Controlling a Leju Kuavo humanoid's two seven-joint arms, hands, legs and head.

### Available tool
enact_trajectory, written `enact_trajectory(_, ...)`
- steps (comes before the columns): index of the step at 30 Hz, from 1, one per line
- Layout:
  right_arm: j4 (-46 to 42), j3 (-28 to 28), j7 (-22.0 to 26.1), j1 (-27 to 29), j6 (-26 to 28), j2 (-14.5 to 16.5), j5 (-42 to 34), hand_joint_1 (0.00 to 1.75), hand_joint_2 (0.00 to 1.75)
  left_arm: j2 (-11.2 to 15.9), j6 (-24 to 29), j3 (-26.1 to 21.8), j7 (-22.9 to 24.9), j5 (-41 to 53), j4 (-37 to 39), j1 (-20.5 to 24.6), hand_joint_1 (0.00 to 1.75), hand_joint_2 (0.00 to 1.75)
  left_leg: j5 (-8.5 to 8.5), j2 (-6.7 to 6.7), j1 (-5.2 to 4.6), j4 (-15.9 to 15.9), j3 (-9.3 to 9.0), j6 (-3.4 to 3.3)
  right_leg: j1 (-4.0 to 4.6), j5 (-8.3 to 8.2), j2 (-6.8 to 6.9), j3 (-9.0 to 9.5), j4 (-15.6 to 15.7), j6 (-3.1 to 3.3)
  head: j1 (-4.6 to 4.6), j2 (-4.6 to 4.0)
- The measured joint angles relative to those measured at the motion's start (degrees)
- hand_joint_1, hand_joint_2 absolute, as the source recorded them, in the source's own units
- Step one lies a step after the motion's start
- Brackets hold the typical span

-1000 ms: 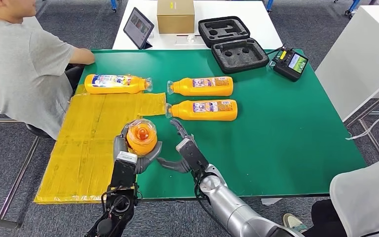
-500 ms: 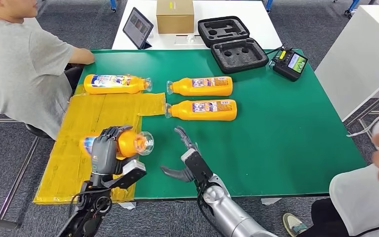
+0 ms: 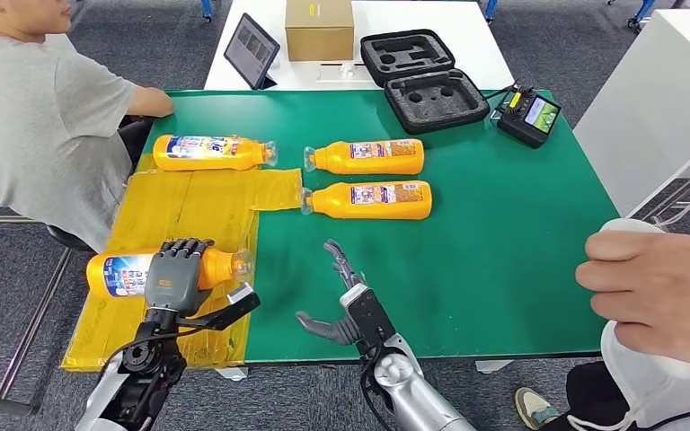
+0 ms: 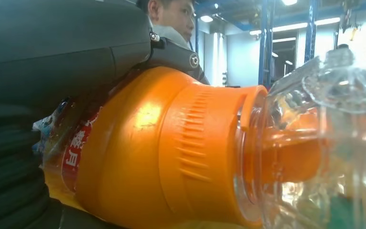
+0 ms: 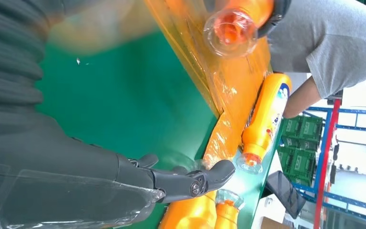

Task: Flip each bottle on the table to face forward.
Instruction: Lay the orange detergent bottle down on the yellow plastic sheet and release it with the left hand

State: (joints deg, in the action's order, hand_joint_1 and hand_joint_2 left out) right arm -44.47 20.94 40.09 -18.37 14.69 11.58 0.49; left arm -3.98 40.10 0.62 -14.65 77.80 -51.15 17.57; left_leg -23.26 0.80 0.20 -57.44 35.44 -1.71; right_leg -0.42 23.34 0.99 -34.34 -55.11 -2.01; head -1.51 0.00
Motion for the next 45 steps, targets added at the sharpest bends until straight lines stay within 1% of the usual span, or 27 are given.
enact_trajectory(3, -1.0, -0.6, 0.0, 0.6, -0.1, -0.3, -0.3, 0.00, 1.75, 0.3, -0.4, 0.4, 2.0, 0.1, 3.0, 1.5, 1.75, 1.75, 0.00, -0.01, 0.00, 0.0, 0.01, 0.00, 0.00, 0.00, 0.01, -0.01, 0.0, 0.00, 0.00, 0.00)
enact_trajectory(6, -2.2, -1.8, 0.0, 1.1, -0.5, -0.8, -0.6, 0.00, 1.75, 0.9, -1.3, 1.4, 4.5, 0.3, 7.5, 4.1, 1.75, 1.75, 0.00, 0.00, 0.00, 0.0, 0.01, 0.00, 0.00, 0.00, 0.00, -0.01, 0.0, 0.00, 0.00, 0.00)
enact_trajectory(8, -2.8, -2.6, 0.0, 1.2, -0.7, -1.1, -0.7, 0.00, 1.75, 1.2, -2.2, 2.0, 4.6, -0.2, 10.6, 6.1, 1.75, 1.75, 0.01, -0.02, 0.00, 0.0, 0.00, 0.01, 0.00, 0.00, 0.03, 0.02, 0.0, 0.00, -0.01, 0.00)
enact_trajectory(11, -3.2, -3.7, 0.0, 1.2, -1.1, -1.5, -0.7, 0.00, 1.75, 1.3, -4.0, 2.7, 3.8, -1.5, 14.4, 8.7, 1.68, 1.75, 0.05, -0.10, 0.00, 0.0, -0.04, 0.03, -0.01, 0.01, 0.10, 0.10, 0.0, 0.01, 0.00, 0.00)
enact_trajectory(13, -3.2, -4.2, 0.0, 1.2, -1.3, -1.6, -0.7, 0.00, 1.75, 1.3, -4.9, 3.2, 3.6, -1.8, 16.2, 9.9, 1.58, 1.75, 0.08, -0.13, 0.00, 0.0, -0.05, 0.05, -0.01, 0.00, 0.11, 0.13, 0.0, 0.01, -0.01, 0.00)
enact_trajectory(14, -3.2, -4.4, 0.0, 1.2, -1.4, -1.6, -0.7, 0.00, 1.75, 1.3, -5.2, 3.4, 3.5, -1.8, 17.0, 10.5, 1.37, 1.75, 0.09, -0.13, 0.00, 0.0, -0.06, 0.06, -0.01, -0.01, 0.11, 0.14, 0.0, 0.02, -0.01, 0.00)
enact_trajectory(17, -3.2, -4.7, 0.0, 1.3, -1.5, -1.6, -0.6, 0.00, 1.75, 1.2, -5.9, 3.8, 3.5, -1.8, 18.9, 11.8, 0.43, 1.75, 0.14, -0.12, 0.00, 0.0, -0.11, 0.06, -0.01, -0.04, 0.10, 0.18, 0.0, 0.03, -0.01, 0.00)
enact_trajectory(18, -3.2, -4.8, 0.0, 1.3, -1.6, -1.6, -0.6, 0.00, 1.75, 1.1, -6.3, 4.0, 3.5, -1.8, 19.4, 12.1, 0.29, 1.75, 0.16, -0.12, 0.00, 0.0, -0.13, 0.04, -0.01, -0.04, 0.11, 0.20, 0.0, 0.03, -0.01, 0.00)
enact_trajectory(19, -3.2, -4.9, 0.0, 1.3, -1.6, -1.6, -0.6, 0.00, 1.75, 1.0, -6.8, 4.1, 3.5, -1.9, 19.8, 12.4, 0.26, 1.75, 0.17, -0.14, 0.00, 0.0, -0.14, 0.03, -0.01, -0.04, 0.12, 0.22, 0.0, 0.03, 0.00, 0.00)
enact_trajectory(22, -3.2, -5.5, 0.0, 1.3, -1.9, -1.6, -0.7, 0.00, 1.75, 0.9, -9.5, 4.5, 3.3, -2.6, 21.2, 13.7, 0.41, 1.75, 0.20, -0.23, 0.00, 0.0, -0.22, 0.01, -0.01, -0.04, 0.21, 0.34, 0.0, 0.03, -0.01, 0.00)
enact_trajectory(23, -3.2, -5.8, 0.0, 1.3, -2.0, -1.6, -0.8, 0.00, 1.75, 0.9, -10.4, 4.6, 3.2, -2.9, 21.7, 14.2, 0.41, 1.75, 0.20, -0.26, 0.00, 0.0, -0.26, 0.01, -0.01, -0.04, 0.23, 0.39, 0.0, 0.03, -0.02, 0.00)
enact_trajectory(26, -3.2, -6.7, 0.0, 1.3, -2.3, -1.6, -1.2, 0.00, 1.75, 0.8, -12.4, 4.7, 3.1, -3.8, 22.9, 15.4, 0.27, 1.75, 0.20, -0.29, 0.00, 0.0, -0.36, 0.01, -0.01, -0.03, 0.25, 0.50, 0.0, 0.03, -0.01, 0.00)
enact_trajectory(28, -3.2, -7.4, 0.0, 1.3, -2.3, -1.6, -1.5, 0.00, 1.75, 0.7, -13.4, 4.7, 2.7, -4.4, 23.7, 16.1, 0.25, 1.75, 0.22, -0.31, 0.00, 0.0, -0.41, 0.02, -0.02, -0.04, 0.26, 0.55, 0.0, 0.04, -0.01, 0.00)
enact_trajectory(32, -3.2, -8.6, 0.0, 1.3, -2.4, -1.8, -1.7, 0.00, 1.75, 0.6, -14.9, 4.7, 1.7, -5.7, 24.9, 17.2, 0.02, 1.75, 0.25, -0.32, -0.01, 0.0, -0.47, 0.04, -0.02, -0.09, 0.26, 0.59, 0.0, 0.08, -0.01, 0.00)
enact_trajectory(33, -3.2, -8.9, 0.0, 1.3, -2.4, -1.9, -1.7, 0.00, 1.75, 0.6, -15.1, 4.7, 1.4, -6.0, 25.1, 17.3, 0.00, 1.75, 0.26, -0.32, -0.01, 0.0, -0.47, 0.05, -0.02, -0.10, 0.26, 0.59, 0.0, 0.09, -0.01, 0.00)
enact_trajectory(40, -2.9, -11.1, 0.0, 1.3, -2.7, -1.9, -1.8, 0.00, 1.75, 0.0, -15.2, 4.9, 0.1, -7.2, 25.8, 17.9, 0.00, 1.75, 0.29, -0.32, 0.00, 0.0, -0.46, 0.07, -0.02, -0.13, 0.26, 0.59, 0.0, 0.11, -0.02, 0.00)
enact_trajectory(45, -2.3, -12.1, 0.0, 1.3, -3.1, -1.9, -1.8, 0.00, 1.75, -0.4, -16.2, 4.9, -1.5, -9.4, 26.1, 18.1, 0.00, 1.75, 0.29, -0.31, 0.00, 0.0, -0.43, 0.08, -0.02, -0.12, 0.25, 0.56, 0.0, 0.11, -0.01, 0.00)
